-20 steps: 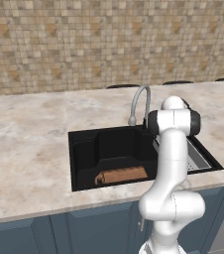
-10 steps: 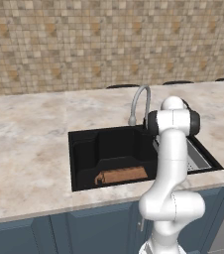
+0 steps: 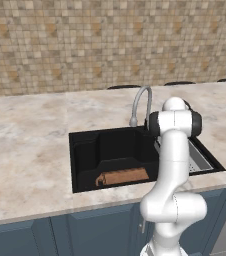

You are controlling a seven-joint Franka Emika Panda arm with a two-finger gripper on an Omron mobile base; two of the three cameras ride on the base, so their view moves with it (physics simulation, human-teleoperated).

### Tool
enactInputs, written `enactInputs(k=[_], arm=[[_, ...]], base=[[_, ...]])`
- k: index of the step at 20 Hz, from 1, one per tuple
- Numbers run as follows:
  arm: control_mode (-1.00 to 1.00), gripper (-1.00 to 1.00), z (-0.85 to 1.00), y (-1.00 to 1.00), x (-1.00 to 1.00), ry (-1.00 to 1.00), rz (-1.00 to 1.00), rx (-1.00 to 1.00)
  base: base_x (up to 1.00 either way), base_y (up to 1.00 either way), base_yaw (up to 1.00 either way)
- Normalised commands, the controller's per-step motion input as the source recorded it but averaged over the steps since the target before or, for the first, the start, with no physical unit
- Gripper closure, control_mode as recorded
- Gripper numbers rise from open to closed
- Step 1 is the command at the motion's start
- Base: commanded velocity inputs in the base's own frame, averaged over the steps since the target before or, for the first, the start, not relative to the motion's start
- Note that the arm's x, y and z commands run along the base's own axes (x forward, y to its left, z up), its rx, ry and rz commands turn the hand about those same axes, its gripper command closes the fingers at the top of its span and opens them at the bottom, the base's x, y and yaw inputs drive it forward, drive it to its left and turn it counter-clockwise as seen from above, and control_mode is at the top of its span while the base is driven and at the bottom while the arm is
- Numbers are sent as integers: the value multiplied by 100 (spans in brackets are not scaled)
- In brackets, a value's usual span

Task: Turn on the sink faucet with hot water and rinse the cutting board for ten seconds, then turn off the faucet. Push the cutting board to reach the water if necessary.

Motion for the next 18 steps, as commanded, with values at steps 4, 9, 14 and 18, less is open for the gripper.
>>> enactInputs(k=[4, 9, 14, 18], arm=[[-100, -100, 0, 7, 0, 0, 0, 0], [-100, -100, 0, 3, 2, 0, 0, 0], [-100, -100, 0, 0, 12, 0, 0, 0], [-100, -100, 0, 0, 12, 0, 0, 0]], base=[[0, 0, 0], [0, 0, 0], [0, 0, 0], [0, 0, 0]])
